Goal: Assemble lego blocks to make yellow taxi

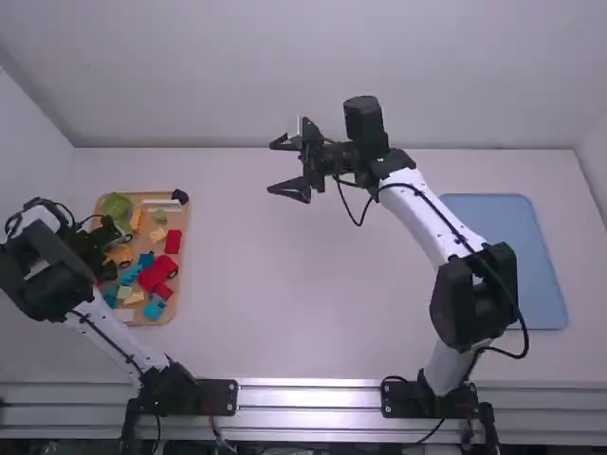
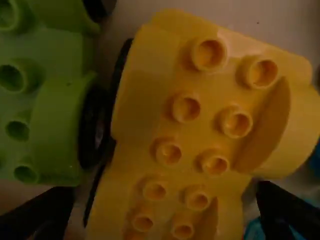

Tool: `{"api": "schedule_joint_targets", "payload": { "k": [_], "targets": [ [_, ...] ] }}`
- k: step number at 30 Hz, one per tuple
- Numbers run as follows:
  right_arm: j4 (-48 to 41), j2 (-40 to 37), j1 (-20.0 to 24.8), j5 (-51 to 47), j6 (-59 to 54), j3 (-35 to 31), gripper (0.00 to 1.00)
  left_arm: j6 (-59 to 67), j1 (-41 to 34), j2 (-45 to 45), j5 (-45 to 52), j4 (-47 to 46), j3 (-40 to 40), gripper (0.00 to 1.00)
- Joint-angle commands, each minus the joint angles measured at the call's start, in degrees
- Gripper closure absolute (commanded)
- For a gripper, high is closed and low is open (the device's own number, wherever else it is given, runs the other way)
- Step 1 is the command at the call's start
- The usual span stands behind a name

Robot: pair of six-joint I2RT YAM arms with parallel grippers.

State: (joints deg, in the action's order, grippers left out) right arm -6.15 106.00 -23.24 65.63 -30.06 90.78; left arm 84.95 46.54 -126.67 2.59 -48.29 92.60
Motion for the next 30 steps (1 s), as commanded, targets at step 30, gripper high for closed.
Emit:
{"api": "schedule_joint_targets", "payload": {
  "k": [30],
  "targets": [
    [-0.26,0.46,-0.39,0.52,0.28,1.81,0.01,1.86,-2.29,-0.83,-4.44,-1.75,-0.26,0.39]
  ]
}}
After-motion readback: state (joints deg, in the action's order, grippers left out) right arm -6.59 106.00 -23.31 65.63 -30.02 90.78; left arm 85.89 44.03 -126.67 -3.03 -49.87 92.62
